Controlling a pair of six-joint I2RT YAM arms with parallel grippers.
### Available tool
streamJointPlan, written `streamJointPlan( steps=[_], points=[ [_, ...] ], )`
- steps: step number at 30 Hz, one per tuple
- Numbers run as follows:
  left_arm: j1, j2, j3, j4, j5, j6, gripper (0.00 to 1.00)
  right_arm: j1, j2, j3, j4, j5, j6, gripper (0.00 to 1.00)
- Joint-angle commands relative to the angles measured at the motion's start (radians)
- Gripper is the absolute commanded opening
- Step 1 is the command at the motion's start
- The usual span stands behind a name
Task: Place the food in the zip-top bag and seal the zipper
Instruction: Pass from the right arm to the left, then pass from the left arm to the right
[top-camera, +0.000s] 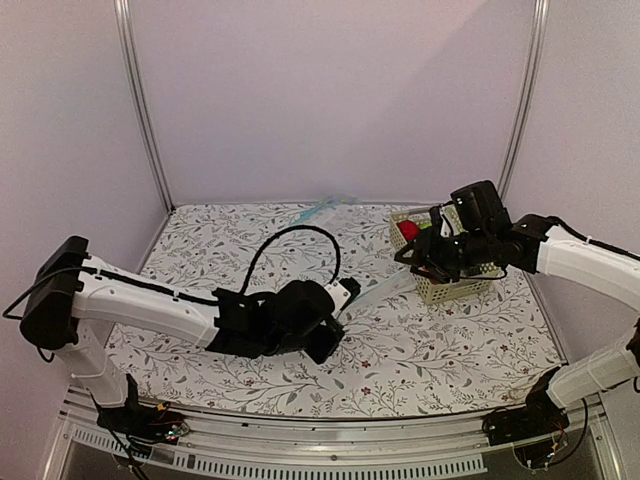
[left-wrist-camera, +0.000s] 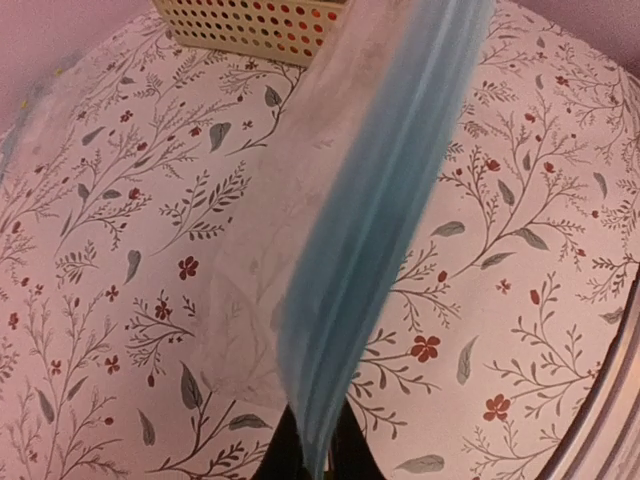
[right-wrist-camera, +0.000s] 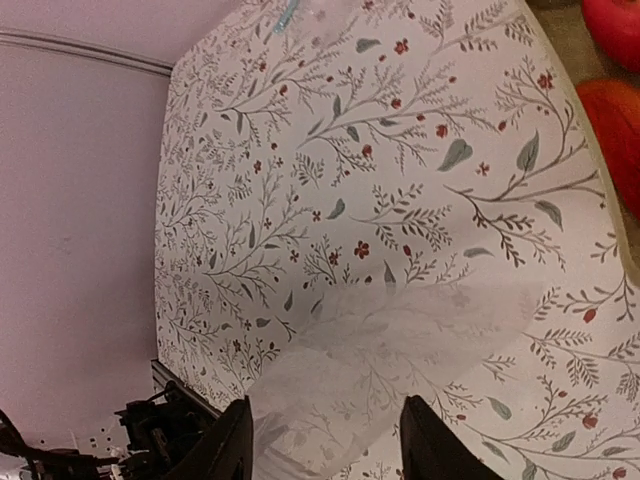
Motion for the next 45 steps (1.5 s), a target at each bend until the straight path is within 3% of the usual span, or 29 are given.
streamJointPlan(
  steps=[1, 4, 8, 12, 15, 20, 33, 36, 41, 43, 45],
  points=[
    [0.081, -0.098, 0.010, -0.159, 0.350, 0.039, 0.00, -0.003, -0.107, 0.132, -0.190, 0.120, -0.251, 0.58],
    [0.131, -0.147, 0.044, -0.242, 0.516, 0.046, 0.00, -0.004, -0.168, 0.183, -0.266, 0.135, -0.413, 0.70],
    [0.196, -0.176, 0.119, -0.360, 0.759, 0.071, 0.00, 0.011, -0.228, 0.224, -0.325, -0.037, -0.643, 0.79],
    [0.221, -0.171, 0.232, -0.532, 0.891, 0.136, 0.00, 0.045, -0.252, 0.259, -0.369, -0.145, -0.778, 0.89],
    [0.226, -0.172, 0.266, -0.596, 0.982, 0.178, 0.00, 0.077, -0.208, 0.298, -0.408, -0.220, -0.834, 0.89],
    [0.238, -0.153, 0.312, -0.672, 1.125, 0.231, 0.00, 0.130, -0.153, 0.325, -0.420, -0.212, -0.902, 0.90],
    [0.248, -0.143, 0.355, -0.720, 1.267, 0.265, 0.00, 0.128, -0.064, 0.405, -0.471, -0.412, -1.042, 0.90],
    [0.250, -0.135, 0.364, -0.719, 1.291, 0.264, 0.00, 0.129, -0.034, 0.413, -0.472, -0.476, -1.036, 0.86],
    [0.251, -0.124, 0.379, -0.722, 1.316, 0.264, 0.00, 0.129, -0.007, 0.410, -0.461, -0.490, -1.039, 0.67],
    [0.252, -0.118, 0.387, -0.726, 1.316, 0.264, 0.00, 0.129, -0.007, 0.408, -0.441, -0.505, -1.026, 0.54],
    [0.254, -0.119, 0.389, -0.725, 1.308, 0.262, 0.02, 0.130, -0.009, 0.402, -0.424, -0.499, -1.004, 0.35]
  ],
)
